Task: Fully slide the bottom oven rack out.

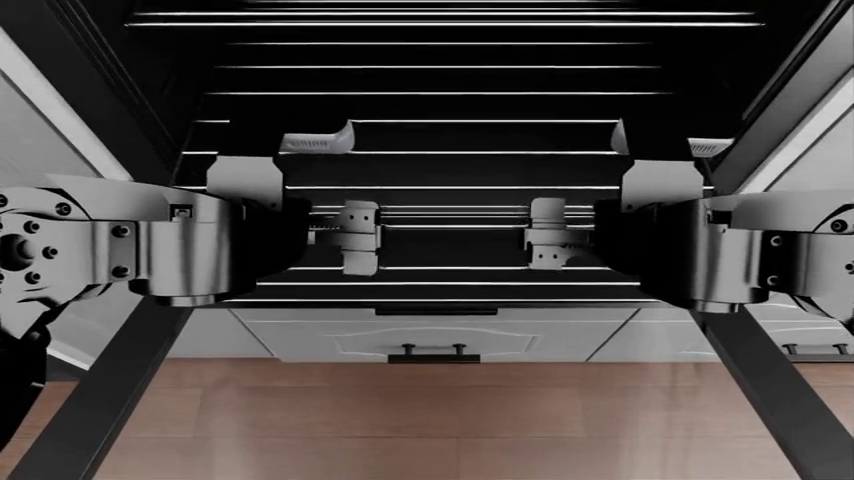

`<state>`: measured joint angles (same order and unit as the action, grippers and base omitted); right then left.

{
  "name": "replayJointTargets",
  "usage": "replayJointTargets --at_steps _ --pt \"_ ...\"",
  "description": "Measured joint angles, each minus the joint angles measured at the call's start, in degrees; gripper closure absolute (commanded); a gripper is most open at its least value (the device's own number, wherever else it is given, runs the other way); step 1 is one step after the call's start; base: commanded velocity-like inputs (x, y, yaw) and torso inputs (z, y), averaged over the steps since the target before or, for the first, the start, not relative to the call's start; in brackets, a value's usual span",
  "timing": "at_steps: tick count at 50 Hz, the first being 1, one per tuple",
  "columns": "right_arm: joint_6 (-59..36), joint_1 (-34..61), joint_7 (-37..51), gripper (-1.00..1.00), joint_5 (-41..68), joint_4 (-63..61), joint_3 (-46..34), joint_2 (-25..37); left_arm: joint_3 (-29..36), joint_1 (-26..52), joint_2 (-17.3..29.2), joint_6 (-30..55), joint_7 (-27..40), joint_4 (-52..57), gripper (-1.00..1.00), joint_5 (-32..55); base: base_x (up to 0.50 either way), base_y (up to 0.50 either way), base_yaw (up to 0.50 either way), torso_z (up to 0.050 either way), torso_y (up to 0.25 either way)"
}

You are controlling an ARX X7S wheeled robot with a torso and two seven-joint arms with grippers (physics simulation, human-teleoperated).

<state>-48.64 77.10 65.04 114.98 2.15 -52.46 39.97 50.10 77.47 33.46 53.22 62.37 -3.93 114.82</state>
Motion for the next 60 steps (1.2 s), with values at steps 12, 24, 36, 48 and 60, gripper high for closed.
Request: replayJointTargets --at_steps 12,24,36,48,60 --pt "0.2 -0.6 2.1 -1.00 3.1 -2.4 0.0 2.0 0.9 0.7 1.1 1.5 2.3 0.6 -1.00 3.7 -0.01 0.00 0.00 0.000 -0.019" --pt "-1.1 -0.6 7.1 -1.00 8.9 -5.9 -1.0 3.7 4.5 1.7 2.0 4.4 8.3 5.4 -1.00 8.4 -0.01 0.00 0.00 0.000 -0.021" --pt "1.3 -1.9 12.2 -1.00 15.9 -11.6 -1.8 7.1 6.0 0.5 4.4 1.3 15.3 11.4 -1.00 16.3 -0.01 0.00 0.00 0.000 -0.026" --pt "5.4 -4.4 14.1 -1.00 19.6 -21.7 -3.0 12.6 6.6 -2.7 8.9 -2.2 18.5 22.6 -1.00 19.8 0.00 0.00 0.00 0.000 -0.032" --pt "12.3 -7.7 16.2 -1.00 21.8 -33.7 -4.6 18.4 8.3 -5.3 14.1 -6.3 20.7 34.3 -1.00 22.9 -0.01 0.00 0.00 0.000 -0.034"
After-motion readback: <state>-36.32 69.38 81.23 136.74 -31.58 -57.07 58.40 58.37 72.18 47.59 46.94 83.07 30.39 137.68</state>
